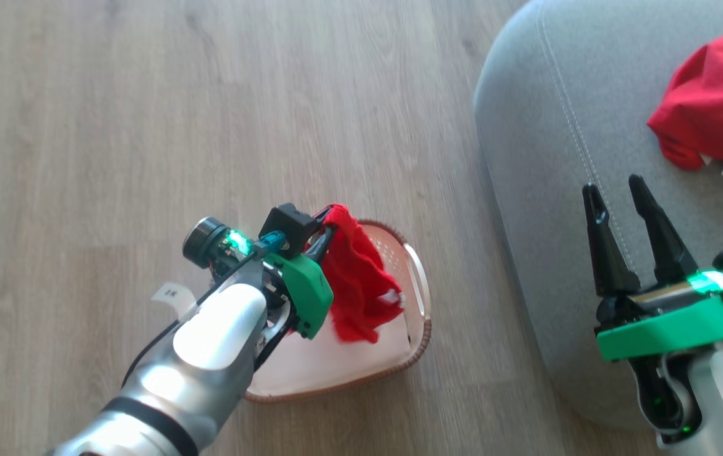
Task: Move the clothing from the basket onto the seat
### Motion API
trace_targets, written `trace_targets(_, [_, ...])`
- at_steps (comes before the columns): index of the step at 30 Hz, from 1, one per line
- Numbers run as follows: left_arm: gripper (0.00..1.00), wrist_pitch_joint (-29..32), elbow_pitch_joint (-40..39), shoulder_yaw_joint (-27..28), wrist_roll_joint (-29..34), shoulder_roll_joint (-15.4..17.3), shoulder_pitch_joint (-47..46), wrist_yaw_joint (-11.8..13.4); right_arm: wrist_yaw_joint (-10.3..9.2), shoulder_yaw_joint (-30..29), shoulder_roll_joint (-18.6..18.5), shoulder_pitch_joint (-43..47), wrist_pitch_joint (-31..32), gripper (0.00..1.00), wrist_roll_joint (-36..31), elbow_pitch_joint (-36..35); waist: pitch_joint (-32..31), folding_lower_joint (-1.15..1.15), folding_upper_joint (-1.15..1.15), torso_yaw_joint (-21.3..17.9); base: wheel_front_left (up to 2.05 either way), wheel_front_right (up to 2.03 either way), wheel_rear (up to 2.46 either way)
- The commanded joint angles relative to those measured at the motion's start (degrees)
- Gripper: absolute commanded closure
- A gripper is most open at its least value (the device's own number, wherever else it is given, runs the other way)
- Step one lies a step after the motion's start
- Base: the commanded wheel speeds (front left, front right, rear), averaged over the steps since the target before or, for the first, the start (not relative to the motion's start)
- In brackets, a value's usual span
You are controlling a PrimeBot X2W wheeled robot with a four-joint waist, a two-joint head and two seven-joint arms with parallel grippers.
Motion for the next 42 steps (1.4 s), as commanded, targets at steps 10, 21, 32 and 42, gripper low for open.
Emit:
trace_targets(10, [1.0, 1.39, -17.22, 5.7, -5.58, 3.7, 2.43, 0.2, 0.41, 2.92, -2.59, 4.29, -0.36, 0.0, 1.12, -0.27, -8.45, 0.0, -0.01, 3.08, 0.0, 0.0, 0.0])
trace_targets(21, [1.0, 7.84, -32.25, 7.37, -6.16, 6.94, -1.36, 3.02, 0.41, 4.99, -2.73, 5.93, -0.36, 0.0, 1.55, -0.12, -10.34, 0.0, -0.01, 3.41, 0.0, 0.0, 0.0])
trace_targets(32, [1.0, 11.02, -39.93, 10.12, -7.73, 7.45, -5.01, 5.35, 0.41, 8.21, -2.85, 5.93, -0.36, 0.0, 1.97, -0.77, -10.17, 0.0, -0.01, 3.11, 0.0, 0.0, 0.0])
trace_targets(42, [1.0, 11.69, -39.85, 10.35, -8.01, 7.23, -7.34, 5.44, 0.41, 14.52, -4.61, 3.99, -0.33, 0.0, 2.21, -1.37, -9.67, 0.0, -0.01, 2.4, 0.0, 0.0, 0.0])
